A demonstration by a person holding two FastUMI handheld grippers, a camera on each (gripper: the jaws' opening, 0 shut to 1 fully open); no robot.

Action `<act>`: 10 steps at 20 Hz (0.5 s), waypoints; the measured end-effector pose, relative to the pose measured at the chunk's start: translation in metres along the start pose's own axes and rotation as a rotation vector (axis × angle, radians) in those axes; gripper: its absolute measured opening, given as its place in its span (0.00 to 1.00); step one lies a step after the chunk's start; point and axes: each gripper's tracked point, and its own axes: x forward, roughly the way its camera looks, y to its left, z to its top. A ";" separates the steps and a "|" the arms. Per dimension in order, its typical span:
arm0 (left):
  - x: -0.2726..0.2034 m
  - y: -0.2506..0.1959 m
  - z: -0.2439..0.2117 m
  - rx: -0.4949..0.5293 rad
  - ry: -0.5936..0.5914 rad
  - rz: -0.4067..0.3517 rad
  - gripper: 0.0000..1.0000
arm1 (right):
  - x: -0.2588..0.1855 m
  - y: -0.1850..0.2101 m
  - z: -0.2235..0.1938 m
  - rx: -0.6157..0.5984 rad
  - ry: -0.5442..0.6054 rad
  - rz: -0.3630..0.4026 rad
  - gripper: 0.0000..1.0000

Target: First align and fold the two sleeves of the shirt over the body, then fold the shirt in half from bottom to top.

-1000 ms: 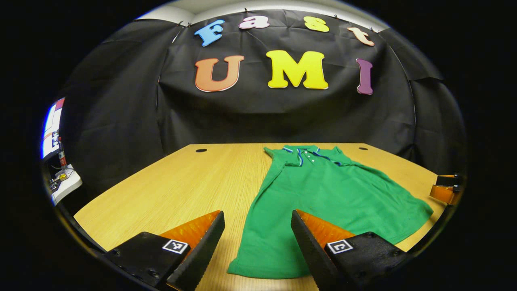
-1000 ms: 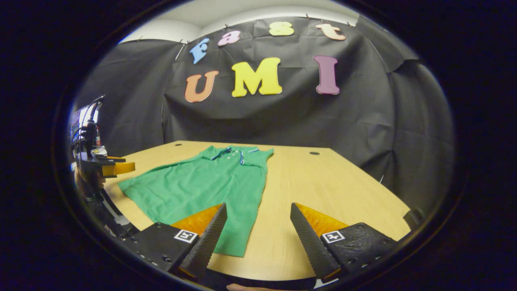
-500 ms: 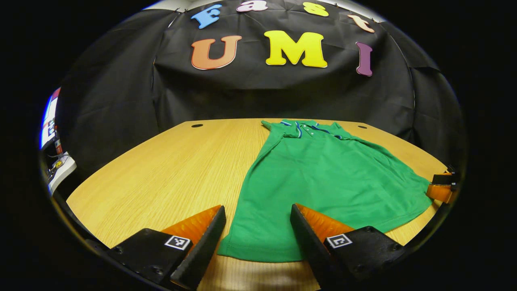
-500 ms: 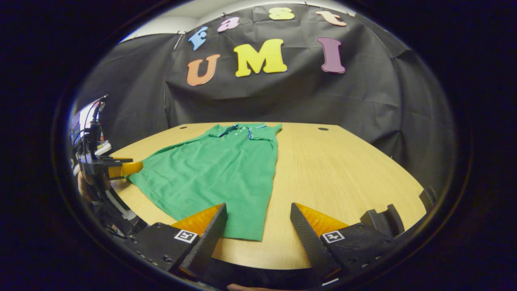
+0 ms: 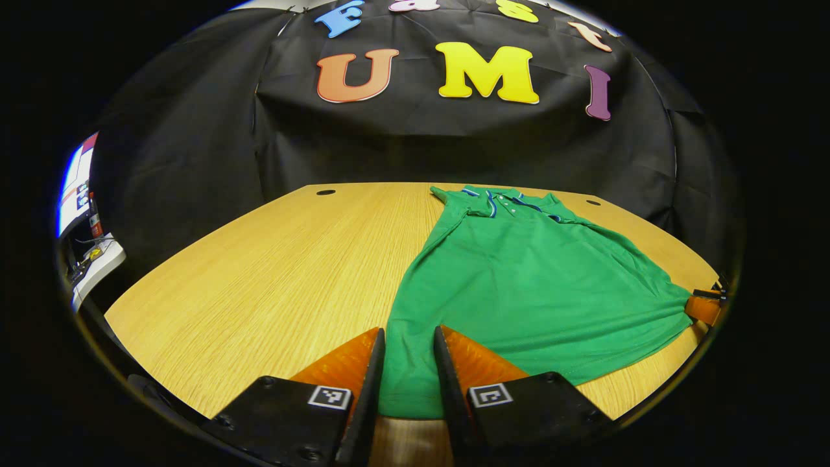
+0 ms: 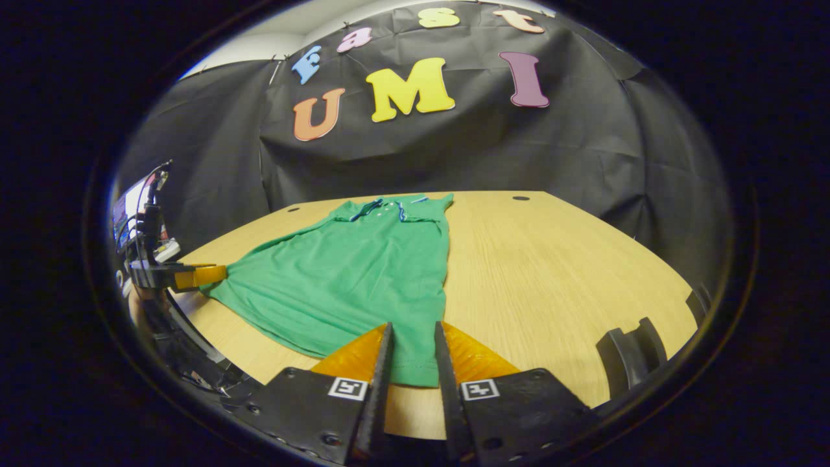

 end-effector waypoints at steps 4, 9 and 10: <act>0.002 -0.009 0.001 0.019 0.005 -0.031 0.18 | 0.004 0.007 0.004 -0.016 0.011 0.039 0.05; -0.005 -0.017 0.005 0.001 0.014 -0.062 0.08 | 0.001 0.009 0.009 -0.074 -0.004 0.039 0.00; -0.008 -0.017 0.010 0.010 0.000 -0.058 0.09 | 0.000 0.010 0.010 -0.080 -0.012 0.042 0.02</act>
